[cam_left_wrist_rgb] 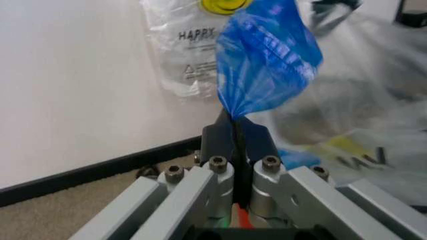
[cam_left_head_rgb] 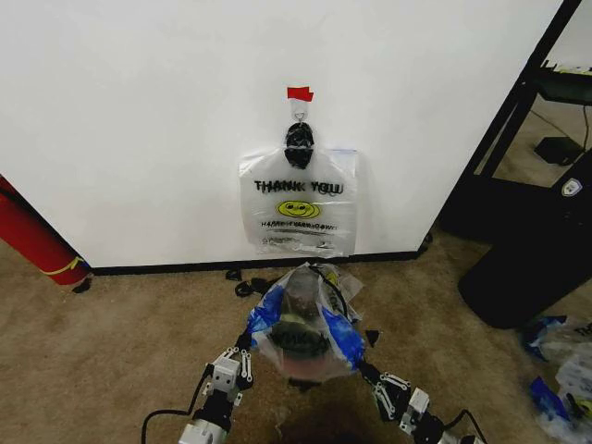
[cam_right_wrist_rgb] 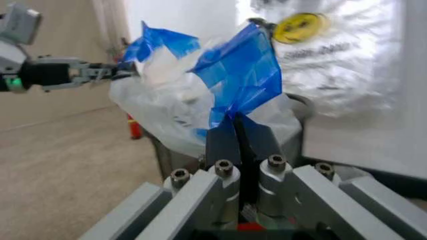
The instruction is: Pick up the garbage bag from the wall and place it over the trash bin.
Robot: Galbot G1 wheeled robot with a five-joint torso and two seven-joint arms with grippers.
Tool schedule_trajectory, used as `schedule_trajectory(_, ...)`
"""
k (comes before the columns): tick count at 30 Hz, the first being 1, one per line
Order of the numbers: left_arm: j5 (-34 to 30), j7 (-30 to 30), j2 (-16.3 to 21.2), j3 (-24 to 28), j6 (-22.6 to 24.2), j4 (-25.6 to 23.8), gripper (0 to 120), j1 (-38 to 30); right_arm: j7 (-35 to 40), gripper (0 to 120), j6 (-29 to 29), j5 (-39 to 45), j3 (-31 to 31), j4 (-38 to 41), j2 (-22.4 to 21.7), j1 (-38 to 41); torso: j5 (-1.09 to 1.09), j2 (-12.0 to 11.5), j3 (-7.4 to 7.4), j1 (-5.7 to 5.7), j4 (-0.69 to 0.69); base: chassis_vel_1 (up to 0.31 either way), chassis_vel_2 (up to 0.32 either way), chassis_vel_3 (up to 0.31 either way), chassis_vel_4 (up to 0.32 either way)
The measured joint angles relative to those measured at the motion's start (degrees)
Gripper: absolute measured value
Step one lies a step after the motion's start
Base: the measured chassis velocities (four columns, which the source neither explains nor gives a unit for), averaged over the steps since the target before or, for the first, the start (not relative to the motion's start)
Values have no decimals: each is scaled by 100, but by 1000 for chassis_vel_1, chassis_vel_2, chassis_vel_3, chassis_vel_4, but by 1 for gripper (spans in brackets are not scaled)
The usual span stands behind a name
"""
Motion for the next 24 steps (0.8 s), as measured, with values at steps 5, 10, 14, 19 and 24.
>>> schedule_trajectory(5,65,-121,-49,-9,112,136,0,-85,-23,0,-2,43,-22,-349,142,125,0,0,0,0,0,0,0,0,0)
schedule_trajectory(10,160,-167,-21,-5,153,88,0,63,-147,0,-3,113,-78,-386,176,116,-1,0,0,0,1,0,0,0,0)
schedule_trajectory(14,209,-155,97,-22,119,-157,0,279,-329,0,-4,197,-82,50,145,-27,-1,0,0,0,1,0,0,0,0)
schedule_trajectory(19,416,-166,146,-75,118,-75,0,274,-352,0,-4,141,-82,169,149,-48,0,0,0,0,0,0,0,0,0)
schedule_trajectory(24,573,-245,3,-100,59,496,0,-25,-332,0,-5,80,-82,-200,244,63,-1,0,0,0,0,0,0,0,0)
